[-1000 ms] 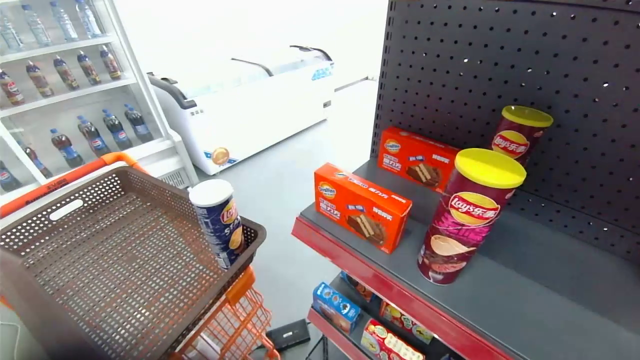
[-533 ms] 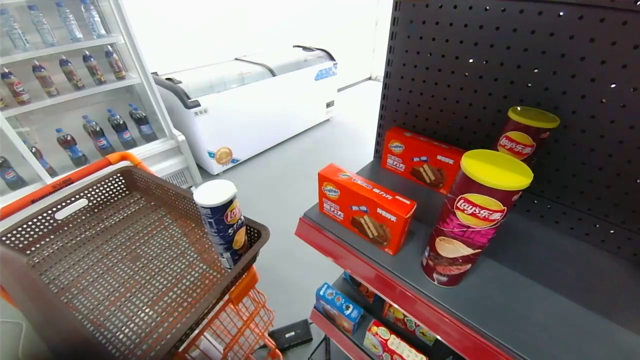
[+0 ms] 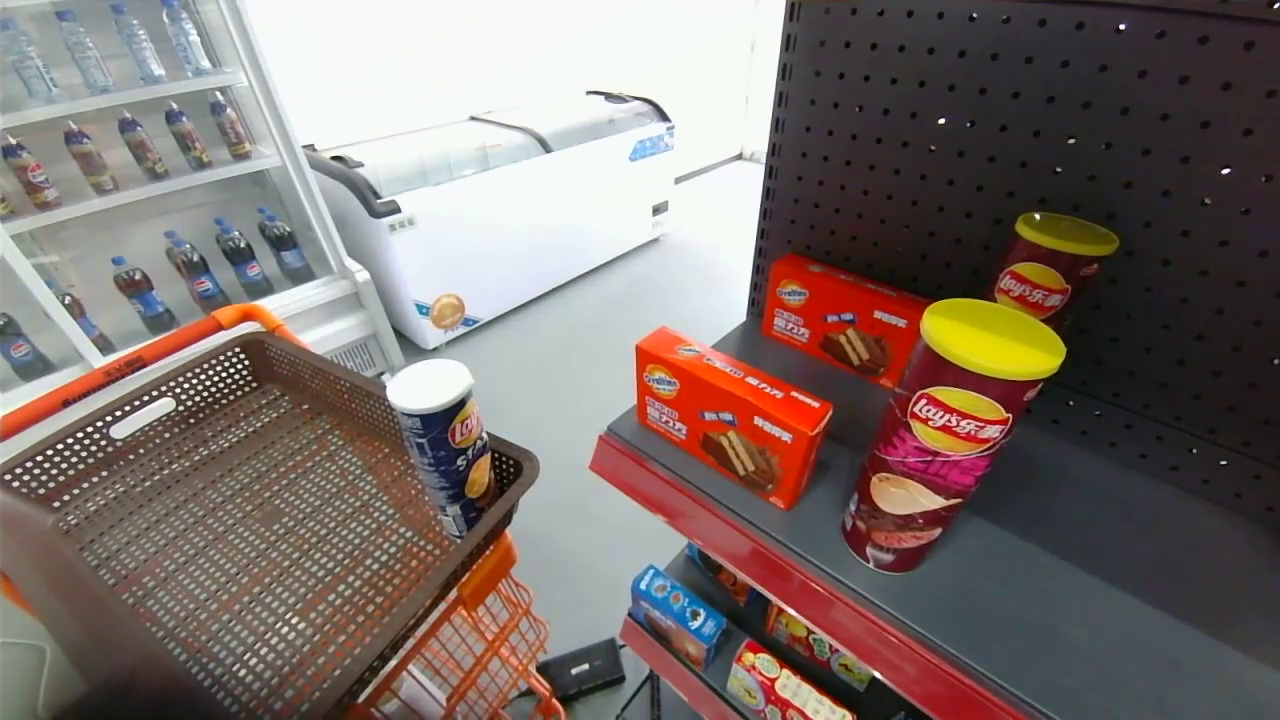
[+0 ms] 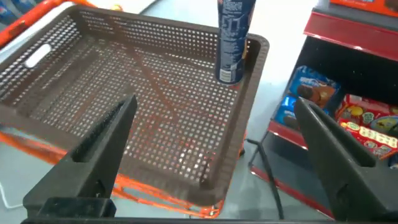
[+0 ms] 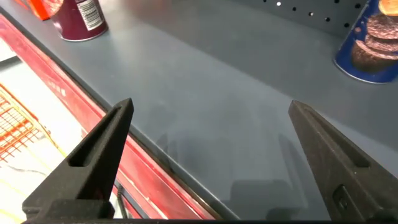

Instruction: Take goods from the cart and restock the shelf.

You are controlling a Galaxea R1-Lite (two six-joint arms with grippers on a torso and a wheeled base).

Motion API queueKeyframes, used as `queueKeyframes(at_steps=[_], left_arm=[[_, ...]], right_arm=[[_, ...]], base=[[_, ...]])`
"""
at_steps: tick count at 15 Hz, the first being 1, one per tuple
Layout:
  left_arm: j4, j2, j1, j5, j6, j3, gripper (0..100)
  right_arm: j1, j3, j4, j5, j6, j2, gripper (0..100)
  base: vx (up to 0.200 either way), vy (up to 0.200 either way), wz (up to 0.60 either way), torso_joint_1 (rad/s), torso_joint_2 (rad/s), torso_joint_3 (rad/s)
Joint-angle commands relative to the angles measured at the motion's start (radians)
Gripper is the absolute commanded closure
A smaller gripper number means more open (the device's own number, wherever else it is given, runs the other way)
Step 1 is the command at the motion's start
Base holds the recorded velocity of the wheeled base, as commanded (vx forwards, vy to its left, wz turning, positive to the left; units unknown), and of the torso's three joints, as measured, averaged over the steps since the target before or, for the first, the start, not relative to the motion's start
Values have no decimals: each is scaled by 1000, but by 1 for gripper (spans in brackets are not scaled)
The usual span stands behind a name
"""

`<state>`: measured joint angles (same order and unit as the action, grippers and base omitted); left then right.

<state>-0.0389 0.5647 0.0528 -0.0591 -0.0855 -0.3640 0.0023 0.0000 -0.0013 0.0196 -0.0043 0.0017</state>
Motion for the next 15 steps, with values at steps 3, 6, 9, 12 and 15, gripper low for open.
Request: queueKeyframes(at_steps=[3, 6, 9, 12, 15], left_arm=[[-280, 420, 133, -2, 30, 53, 0], [-542, 669, 173, -2, 29, 42, 0], [-704, 882, 122, 1, 26, -30, 0], [-707, 959, 108, 1, 26, -82, 0], [-760, 1066, 107, 1, 27, -107, 0]], right_arm=[[1, 0, 0, 0, 0, 1, 0], [-1, 0, 0, 0, 0, 1, 0], [-1, 0, 0, 0, 0, 1, 0], [-1, 0, 0, 0, 0, 1, 0], [-1, 0, 0, 0, 0, 1, 0]], base=[[0, 0, 0, 0, 0, 0], [0, 0, 0, 0, 0, 0], [0, 0, 0, 0, 0, 0], [0, 0, 0, 0, 0, 0], [0, 0, 0, 0, 0, 0]])
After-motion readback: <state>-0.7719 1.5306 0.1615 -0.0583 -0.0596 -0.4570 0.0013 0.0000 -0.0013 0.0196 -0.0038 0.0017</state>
